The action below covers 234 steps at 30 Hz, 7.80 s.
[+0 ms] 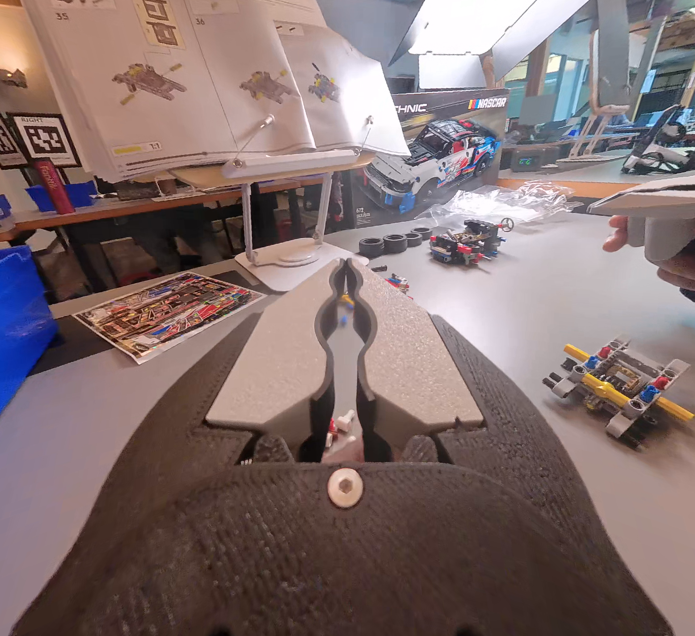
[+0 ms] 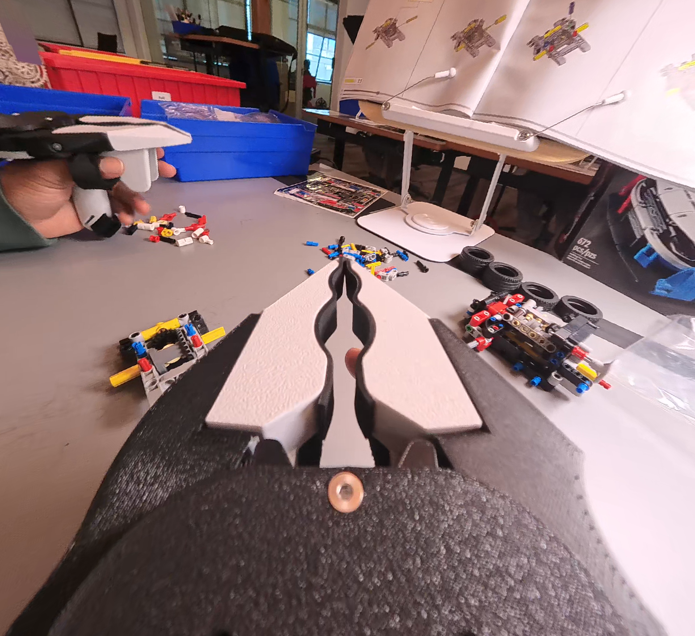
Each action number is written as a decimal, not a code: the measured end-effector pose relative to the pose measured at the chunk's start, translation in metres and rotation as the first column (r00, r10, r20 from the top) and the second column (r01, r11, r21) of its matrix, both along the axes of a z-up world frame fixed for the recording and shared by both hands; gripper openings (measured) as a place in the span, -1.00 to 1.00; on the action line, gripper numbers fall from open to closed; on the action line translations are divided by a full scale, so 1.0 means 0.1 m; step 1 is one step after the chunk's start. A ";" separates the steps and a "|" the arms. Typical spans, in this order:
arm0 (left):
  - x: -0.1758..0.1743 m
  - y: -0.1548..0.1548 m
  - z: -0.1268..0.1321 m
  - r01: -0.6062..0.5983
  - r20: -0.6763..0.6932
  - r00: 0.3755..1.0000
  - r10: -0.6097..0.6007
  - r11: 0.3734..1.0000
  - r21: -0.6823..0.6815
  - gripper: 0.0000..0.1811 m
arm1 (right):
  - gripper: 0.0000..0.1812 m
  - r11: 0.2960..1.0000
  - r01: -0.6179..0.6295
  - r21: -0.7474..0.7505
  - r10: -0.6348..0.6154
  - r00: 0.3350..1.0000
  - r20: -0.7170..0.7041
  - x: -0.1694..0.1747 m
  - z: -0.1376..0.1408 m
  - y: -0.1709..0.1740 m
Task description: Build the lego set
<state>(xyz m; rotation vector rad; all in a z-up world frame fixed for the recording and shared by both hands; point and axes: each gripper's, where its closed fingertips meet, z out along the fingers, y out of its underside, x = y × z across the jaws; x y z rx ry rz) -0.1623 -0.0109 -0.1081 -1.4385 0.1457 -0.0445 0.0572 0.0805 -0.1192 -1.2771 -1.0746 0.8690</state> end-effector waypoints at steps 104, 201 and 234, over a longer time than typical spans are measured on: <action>0.62 0.27 -0.07 0.485 0.540 0.776 -0.327 0.856 -0.179 -0.78 | -0.47 0.954 -0.288 -0.083 0.299 0.908 0.293 -0.22 -0.54 -0.62; -0.01 0.34 -0.19 -0.092 -0.079 0.994 0.078 0.976 -0.197 -0.90 | -0.24 0.921 0.273 -0.278 -0.332 0.923 -0.193 -0.72 0.69 3.20; -0.08 0.31 -0.18 -0.104 0.045 0.992 0.116 0.970 -0.221 -0.50 | -0.44 0.854 -0.109 -0.509 -0.034 0.964 -0.262 -1.45 0.54 2.74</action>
